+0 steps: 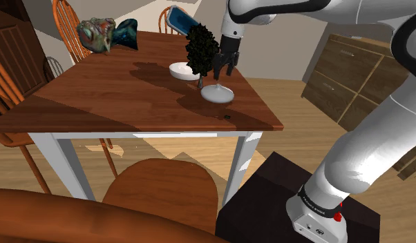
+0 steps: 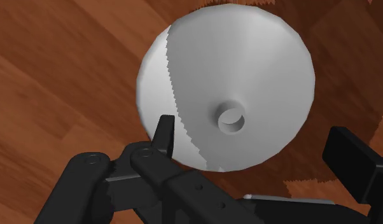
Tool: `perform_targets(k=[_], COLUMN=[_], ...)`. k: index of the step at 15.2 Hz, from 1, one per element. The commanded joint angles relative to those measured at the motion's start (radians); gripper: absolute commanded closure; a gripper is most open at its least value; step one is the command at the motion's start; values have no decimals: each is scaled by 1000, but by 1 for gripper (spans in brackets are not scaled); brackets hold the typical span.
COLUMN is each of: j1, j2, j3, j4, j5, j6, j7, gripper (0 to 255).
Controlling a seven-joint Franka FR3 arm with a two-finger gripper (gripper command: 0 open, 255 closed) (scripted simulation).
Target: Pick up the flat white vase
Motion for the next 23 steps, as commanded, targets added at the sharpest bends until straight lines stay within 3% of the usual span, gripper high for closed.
perform_targets(k=[1, 7, 8, 17, 23], j1=[0, 0, 0, 0, -1], j2=[8, 10, 8, 10, 8], j3=[-1, 0, 1, 0, -1], j4=[-15, -74, -77, -74, 5], j5=[0, 1, 1, 1, 0], j6=[25, 86, 87, 86, 6], j7=[-2, -4, -3, -4, -1], gripper=[0, 0, 255, 255, 255])
